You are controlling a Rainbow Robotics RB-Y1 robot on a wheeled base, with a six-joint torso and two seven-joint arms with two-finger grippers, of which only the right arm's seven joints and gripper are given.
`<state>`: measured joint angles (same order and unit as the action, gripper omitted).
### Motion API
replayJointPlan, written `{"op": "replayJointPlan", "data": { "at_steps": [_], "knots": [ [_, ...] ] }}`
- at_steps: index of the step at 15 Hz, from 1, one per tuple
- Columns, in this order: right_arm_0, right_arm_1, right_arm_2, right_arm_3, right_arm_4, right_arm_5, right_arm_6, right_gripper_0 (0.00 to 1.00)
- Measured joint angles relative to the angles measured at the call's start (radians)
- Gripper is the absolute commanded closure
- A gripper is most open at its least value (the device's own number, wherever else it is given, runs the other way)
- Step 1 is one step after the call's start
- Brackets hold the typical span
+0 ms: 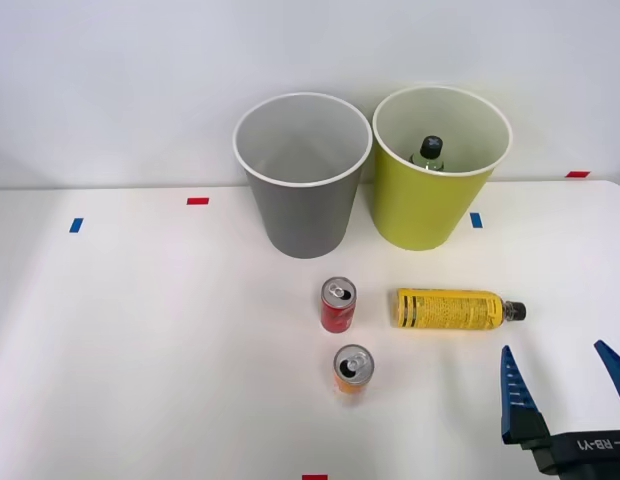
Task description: Put cans in the gray bin, plastic bottles in the light green bin
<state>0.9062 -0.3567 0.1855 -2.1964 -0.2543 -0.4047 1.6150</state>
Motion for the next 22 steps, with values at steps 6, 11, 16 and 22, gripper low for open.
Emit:
{"op": "replayJointPlan", "data": {
  "at_steps": [6, 11, 16, 22],
  "knots": [
    [0.009, 0.054, -0.015, 0.034, 0.146, -0.026, -0.132, 0.01],
    [0.016, 0.235, -0.064, 0.214, 0.392, -0.237, -0.330, 0.01],
    [0.072, 0.240, -0.046, 0.296, 0.412, -0.338, -0.213, 0.01],
    [0.102, 0.190, 0.069, 0.395, 0.320, -0.368, 0.003, 0.01]
  ]
}}
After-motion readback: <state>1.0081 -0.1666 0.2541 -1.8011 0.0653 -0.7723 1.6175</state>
